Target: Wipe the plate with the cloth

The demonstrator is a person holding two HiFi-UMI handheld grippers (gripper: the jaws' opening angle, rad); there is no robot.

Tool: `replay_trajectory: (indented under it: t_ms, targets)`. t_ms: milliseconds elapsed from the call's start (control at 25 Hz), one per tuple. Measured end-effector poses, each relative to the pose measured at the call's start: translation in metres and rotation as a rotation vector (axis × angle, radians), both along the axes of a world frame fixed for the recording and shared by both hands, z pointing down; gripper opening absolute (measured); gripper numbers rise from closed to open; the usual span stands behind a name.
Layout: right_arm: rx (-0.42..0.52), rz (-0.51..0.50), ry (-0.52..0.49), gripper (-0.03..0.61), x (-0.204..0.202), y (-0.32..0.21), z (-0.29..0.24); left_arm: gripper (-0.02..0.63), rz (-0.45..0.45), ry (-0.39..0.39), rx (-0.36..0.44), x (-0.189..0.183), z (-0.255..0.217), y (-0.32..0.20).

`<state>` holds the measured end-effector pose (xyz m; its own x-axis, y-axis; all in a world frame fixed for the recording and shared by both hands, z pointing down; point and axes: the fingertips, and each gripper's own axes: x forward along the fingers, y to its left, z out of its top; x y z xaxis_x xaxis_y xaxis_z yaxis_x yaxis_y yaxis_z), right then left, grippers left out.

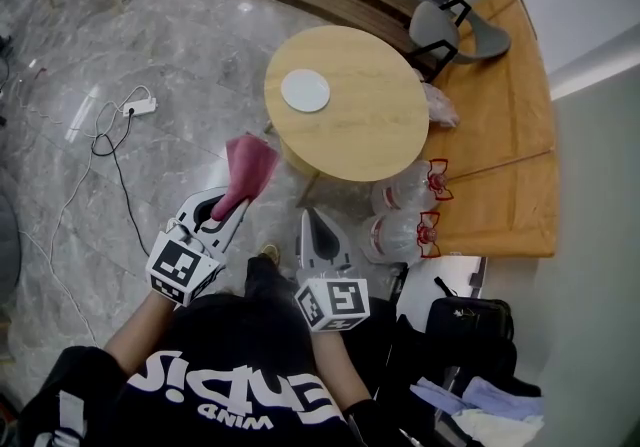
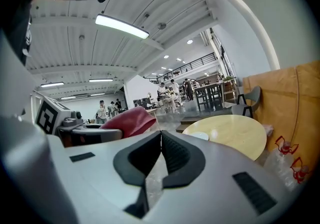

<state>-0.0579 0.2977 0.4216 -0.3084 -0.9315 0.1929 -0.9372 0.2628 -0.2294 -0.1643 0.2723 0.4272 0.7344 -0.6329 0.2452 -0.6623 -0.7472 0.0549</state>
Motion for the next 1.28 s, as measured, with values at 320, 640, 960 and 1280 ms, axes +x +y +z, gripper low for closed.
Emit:
replay_trajectory:
  t_ms: [320,640,960,1280]
  targets:
    - [-0.022,-0.021,-0.015,0.023,0.021,-0.036,0.007,0.051,-0.015,-0.009,-0.021,0.022,0.003,-0.035]
    - [-0.035,-0.043,-0.027,0.023,0.052,-0.073,0.012,0.051,-0.042,-0.012,-0.023,0.049,0.003,-0.073]
    - [-0.045,-0.091,-0.027,0.023,0.073,-0.105,0.017,0.051,-0.088,-0.003,-0.049,0.075,-0.008,-0.099]
    - [-0.042,-0.109,-0.045,0.023,0.09,-0.119,0.018,0.051,-0.114,-0.013,-0.046,0.088,-0.007,-0.112]
